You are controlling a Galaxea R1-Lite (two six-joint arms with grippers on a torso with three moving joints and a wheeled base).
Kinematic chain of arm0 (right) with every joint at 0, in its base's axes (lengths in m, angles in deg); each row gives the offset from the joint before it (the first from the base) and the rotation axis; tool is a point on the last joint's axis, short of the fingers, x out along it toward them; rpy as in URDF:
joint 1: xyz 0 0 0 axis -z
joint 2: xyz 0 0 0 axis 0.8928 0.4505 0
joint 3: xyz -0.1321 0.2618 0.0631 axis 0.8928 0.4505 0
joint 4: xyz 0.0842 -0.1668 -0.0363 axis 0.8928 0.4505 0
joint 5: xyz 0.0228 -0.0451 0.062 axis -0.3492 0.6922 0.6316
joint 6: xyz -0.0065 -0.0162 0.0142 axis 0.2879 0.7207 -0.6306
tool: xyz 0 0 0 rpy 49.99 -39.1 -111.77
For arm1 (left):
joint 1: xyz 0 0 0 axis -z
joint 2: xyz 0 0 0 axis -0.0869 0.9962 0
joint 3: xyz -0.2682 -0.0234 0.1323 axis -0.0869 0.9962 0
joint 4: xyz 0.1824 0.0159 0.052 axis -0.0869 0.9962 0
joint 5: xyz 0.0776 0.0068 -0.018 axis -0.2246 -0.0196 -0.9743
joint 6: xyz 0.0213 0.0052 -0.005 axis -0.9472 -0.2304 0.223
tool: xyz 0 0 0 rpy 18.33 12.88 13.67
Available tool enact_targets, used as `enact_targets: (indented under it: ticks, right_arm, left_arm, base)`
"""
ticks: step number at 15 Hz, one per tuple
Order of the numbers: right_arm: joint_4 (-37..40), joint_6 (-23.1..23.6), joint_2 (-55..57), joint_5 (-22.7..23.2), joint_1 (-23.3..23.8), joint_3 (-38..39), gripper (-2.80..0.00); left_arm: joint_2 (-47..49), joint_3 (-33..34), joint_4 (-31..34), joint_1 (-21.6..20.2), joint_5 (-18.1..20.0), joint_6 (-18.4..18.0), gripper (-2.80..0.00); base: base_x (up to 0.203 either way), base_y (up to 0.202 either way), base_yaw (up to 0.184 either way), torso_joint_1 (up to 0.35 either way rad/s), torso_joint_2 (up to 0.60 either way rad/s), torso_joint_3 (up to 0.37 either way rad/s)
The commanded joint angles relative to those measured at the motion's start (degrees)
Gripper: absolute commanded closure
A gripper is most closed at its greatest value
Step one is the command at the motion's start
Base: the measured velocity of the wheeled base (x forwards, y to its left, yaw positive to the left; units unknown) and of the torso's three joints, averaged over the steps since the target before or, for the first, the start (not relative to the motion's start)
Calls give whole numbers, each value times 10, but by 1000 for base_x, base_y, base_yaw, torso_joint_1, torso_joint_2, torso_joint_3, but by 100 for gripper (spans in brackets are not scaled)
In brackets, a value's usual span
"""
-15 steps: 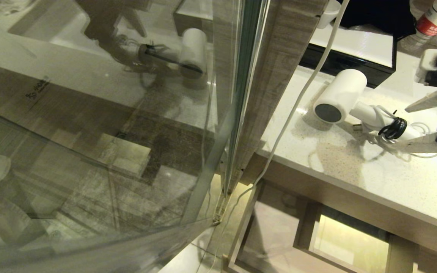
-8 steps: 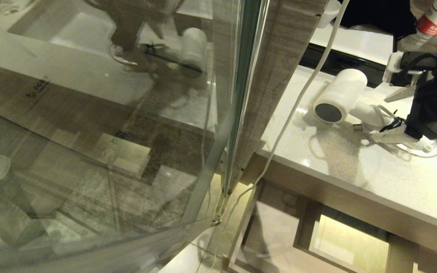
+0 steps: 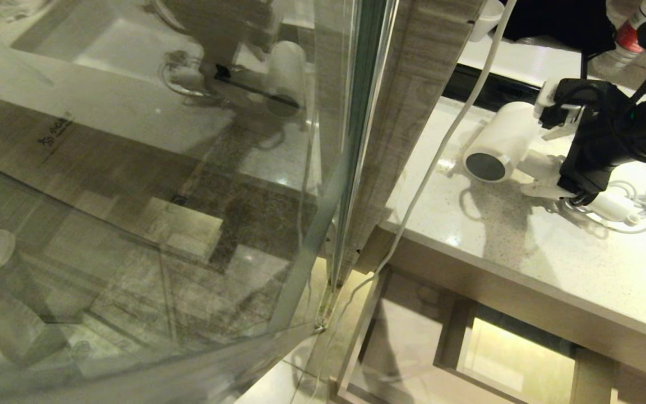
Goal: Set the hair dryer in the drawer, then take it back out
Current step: Pick up the hairdryer
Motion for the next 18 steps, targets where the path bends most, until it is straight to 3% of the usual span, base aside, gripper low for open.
enact_targets:
  ticks: [1, 5, 6, 14, 18]
  right_arm:
    - [1, 3, 14, 0, 0, 0, -280]
    - [-38, 3, 23, -1, 0, 10, -280]
    - [-39, 4, 24, 0, 0, 9, 0]
    - [-37, -3, 2, -2, 1, 12, 0]
    - [-37, -36, -38, -1, 9, 37, 0]
  left_arm:
    - [0, 1, 0, 0, 0, 0, 0]
    - [0, 0, 0, 0, 0, 0, 0]
    - [0, 0, 0, 0, 0, 0, 0]
    - [0, 0, 0, 0, 0, 0, 0]
    - [0, 1, 0, 1, 0, 0, 0]
  base:
    - [0, 0, 0, 0, 0, 0]
    - [0, 0, 0, 0, 0, 0]
    - [0, 0, 0, 0, 0, 0]
    - [0, 0, 0, 0, 0, 0]
    - [0, 0, 0, 0, 0, 0]
